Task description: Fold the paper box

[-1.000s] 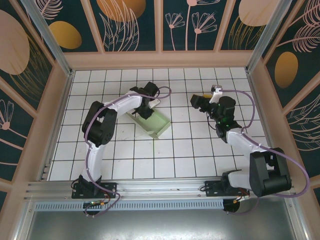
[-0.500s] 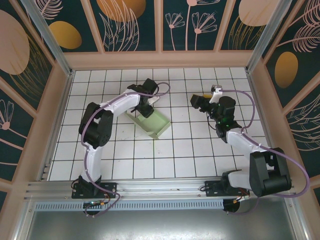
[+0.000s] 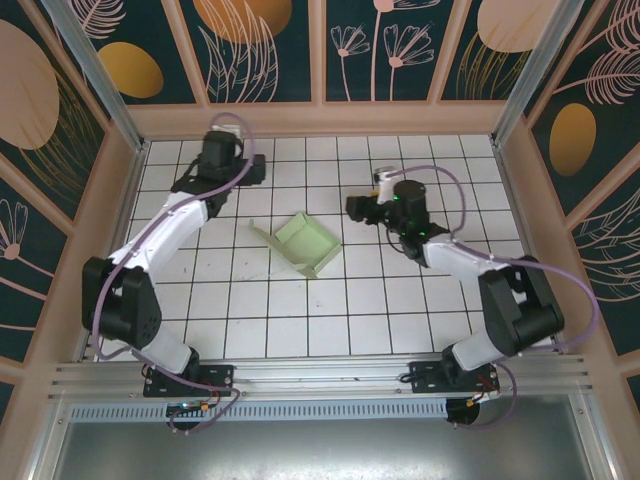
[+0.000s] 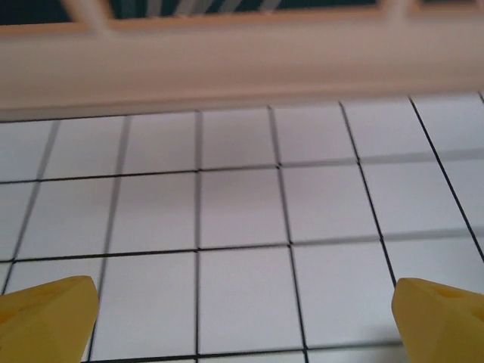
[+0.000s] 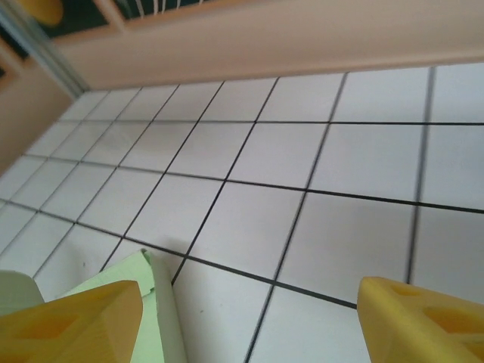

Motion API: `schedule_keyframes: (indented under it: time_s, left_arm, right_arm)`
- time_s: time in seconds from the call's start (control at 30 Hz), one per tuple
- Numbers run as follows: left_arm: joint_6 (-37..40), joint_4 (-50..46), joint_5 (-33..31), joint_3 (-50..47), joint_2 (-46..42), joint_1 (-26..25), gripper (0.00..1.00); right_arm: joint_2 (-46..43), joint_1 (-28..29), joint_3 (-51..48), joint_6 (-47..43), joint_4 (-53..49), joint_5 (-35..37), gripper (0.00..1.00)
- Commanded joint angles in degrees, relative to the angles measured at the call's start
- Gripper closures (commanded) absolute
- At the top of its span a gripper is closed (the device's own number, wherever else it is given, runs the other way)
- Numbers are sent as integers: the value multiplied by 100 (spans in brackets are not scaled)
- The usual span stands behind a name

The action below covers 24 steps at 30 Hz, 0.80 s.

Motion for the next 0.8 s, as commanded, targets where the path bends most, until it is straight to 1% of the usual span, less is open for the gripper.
schedule_keyframes:
  time_s: [0.0, 0.1, 0.2, 0.3, 0.4, 0.5, 0.57, 0.67, 0.77]
  left_arm:
    - [-1129, 556, 58, -664, -353, 243, 1]
    - [-1680, 818, 167, -1327, -825, 640, 1]
    - [-1915, 911, 320, -1715, -1096, 917, 1]
    - [-1878, 902, 476, -1750, -1091, 952, 1]
    - [-1798, 954, 683, -1744, -993, 953, 1]
    - [-1681, 1030, 900, -1739, -850, 953, 1]
    - [-1647, 1091, 1076, -1728, -758, 954, 1]
    - [-1625, 1139, 1264, -1702, -603, 957, 1]
    - [-1623, 1203, 1463, -1684, -474, 952, 1]
  right_arm:
    - [547, 457, 524, -473, -461, 509, 24]
    - [1139, 796, 1005, -536, -707, 603, 24]
    - [1744, 1105, 1520, -662, -1058, 778, 24]
    - [2315, 1241, 2010, -616, -1454, 1016, 24]
    - [2651, 1239, 2313, -397, -1756, 1294, 25]
    - [2769, 1142, 2425, -47, -2023, 1761, 29]
    - [2684, 1006, 2370, 256, -2149, 1961, 31]
    - [2373, 753, 2017, 722, -2149, 2133, 34]
    - [1922, 536, 1459, 1175, -2078, 2190, 35]
